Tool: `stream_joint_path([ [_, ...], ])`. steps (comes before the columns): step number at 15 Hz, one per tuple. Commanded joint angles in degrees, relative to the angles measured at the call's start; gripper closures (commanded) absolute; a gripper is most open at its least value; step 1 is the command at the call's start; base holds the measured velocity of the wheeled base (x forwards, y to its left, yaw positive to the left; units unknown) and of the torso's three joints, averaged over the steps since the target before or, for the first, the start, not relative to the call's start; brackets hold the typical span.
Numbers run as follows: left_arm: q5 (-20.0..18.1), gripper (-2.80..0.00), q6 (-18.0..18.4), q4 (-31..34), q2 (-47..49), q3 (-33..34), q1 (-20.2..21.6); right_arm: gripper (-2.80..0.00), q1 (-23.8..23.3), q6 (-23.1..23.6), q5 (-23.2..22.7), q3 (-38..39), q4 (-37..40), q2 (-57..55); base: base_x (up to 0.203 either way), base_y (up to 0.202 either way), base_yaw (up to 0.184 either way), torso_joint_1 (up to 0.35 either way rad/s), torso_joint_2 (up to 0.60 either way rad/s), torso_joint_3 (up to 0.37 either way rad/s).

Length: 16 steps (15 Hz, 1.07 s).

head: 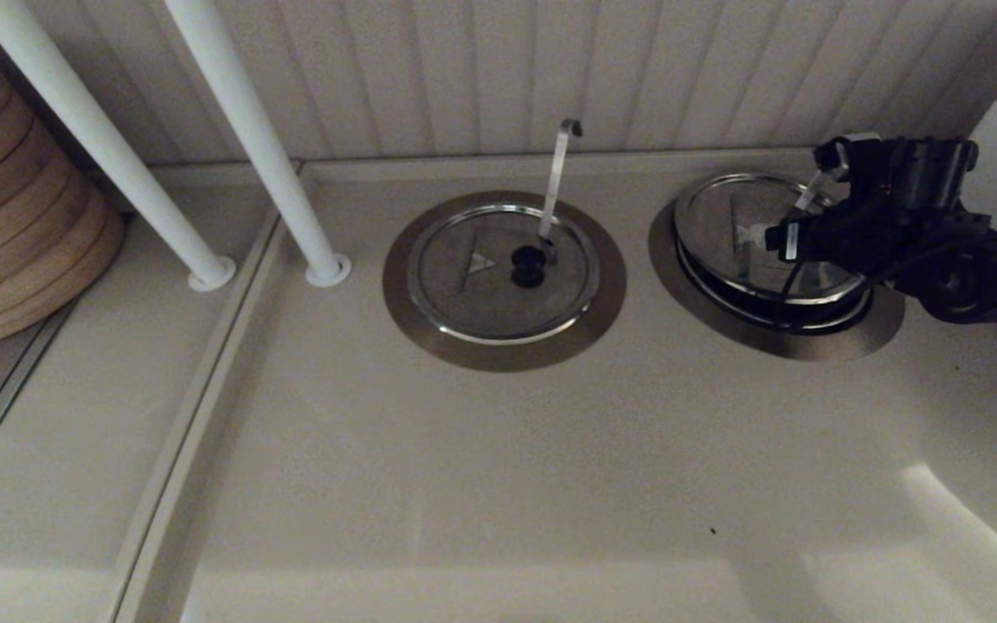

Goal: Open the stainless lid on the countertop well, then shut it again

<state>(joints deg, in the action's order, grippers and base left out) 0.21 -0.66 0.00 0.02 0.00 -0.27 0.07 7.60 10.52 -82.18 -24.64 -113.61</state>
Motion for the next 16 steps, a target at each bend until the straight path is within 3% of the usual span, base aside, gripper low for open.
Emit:
stream_joint_path([
  [1, 0.1, 0.0, 0.0, 0.0, 0.1, 0.0, 0.0, -2.8, -0.2, -0.1, 0.1, -1.2, -0.3, -1.8, 0.0, 0.0, 0.0, 0.0, 0.0, 0.0],
  [7, 0.1, 0.0, 0.0, 0.0, 0.1, 0.0, 0.0, -2.8, -0.9, -2.4, 0.4, -4.6, -1.5, -6.5, 0.0, 0.0, 0.0, 0.0, 0.0, 0.0],
  [16, 0.0, 0.0, 0.0, 0.0, 0.1, 0.0, 0.0, -2.8, 0.4, -1.0, 0.4, -0.9, 3.3, -2.9, 0.0, 0.0, 0.0, 0.0, 0.0, 0.0],
])
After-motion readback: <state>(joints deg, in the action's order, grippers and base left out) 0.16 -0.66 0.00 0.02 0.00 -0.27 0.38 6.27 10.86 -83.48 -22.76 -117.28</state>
